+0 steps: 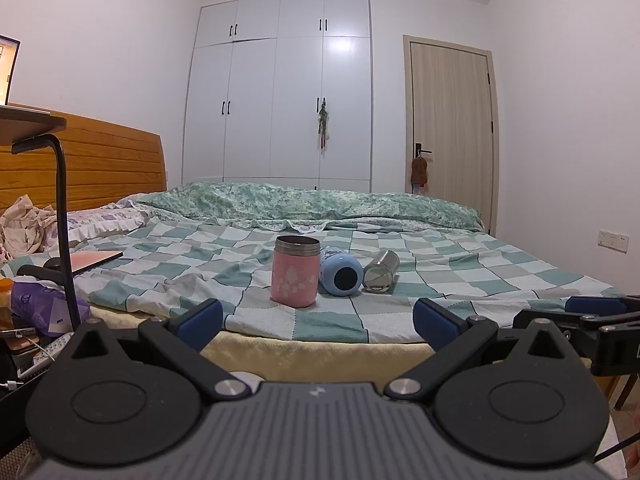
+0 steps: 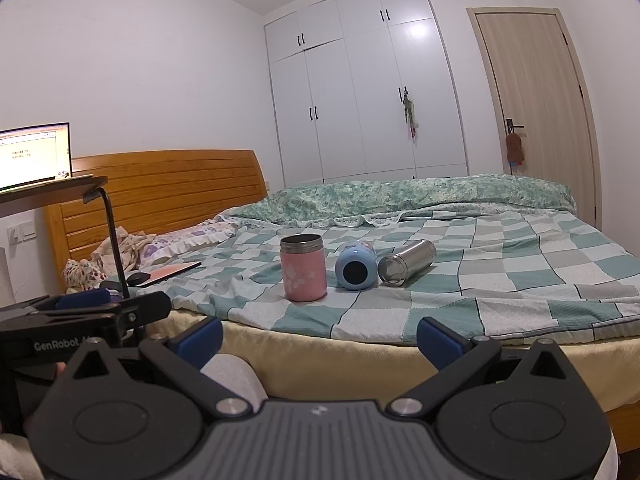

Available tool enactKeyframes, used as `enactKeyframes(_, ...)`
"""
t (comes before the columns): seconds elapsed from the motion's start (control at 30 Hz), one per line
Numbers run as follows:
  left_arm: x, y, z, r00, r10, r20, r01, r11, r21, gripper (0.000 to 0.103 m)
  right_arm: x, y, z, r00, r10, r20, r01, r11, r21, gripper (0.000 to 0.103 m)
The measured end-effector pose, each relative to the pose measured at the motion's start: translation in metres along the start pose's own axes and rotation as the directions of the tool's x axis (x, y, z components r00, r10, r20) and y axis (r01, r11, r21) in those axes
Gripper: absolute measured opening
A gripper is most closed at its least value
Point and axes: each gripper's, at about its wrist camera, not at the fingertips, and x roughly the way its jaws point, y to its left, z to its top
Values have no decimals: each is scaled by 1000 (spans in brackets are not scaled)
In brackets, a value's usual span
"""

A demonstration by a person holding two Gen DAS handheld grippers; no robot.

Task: Flip cup upright

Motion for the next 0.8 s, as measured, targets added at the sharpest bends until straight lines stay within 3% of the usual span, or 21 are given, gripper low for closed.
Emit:
enactKeyframes(0.63, 10, 8, 1, 999, -5, -37, 4, 999, -39, 103, -3, -3, 1, 1000, -12, 0, 12, 1000, 11, 103)
enactKeyframes(0.8, 37, 11, 3, 1000, 6, 1, -6, 1000, -11, 103, 13, -10, 7, 1000, 6, 9, -6, 1000, -10, 103)
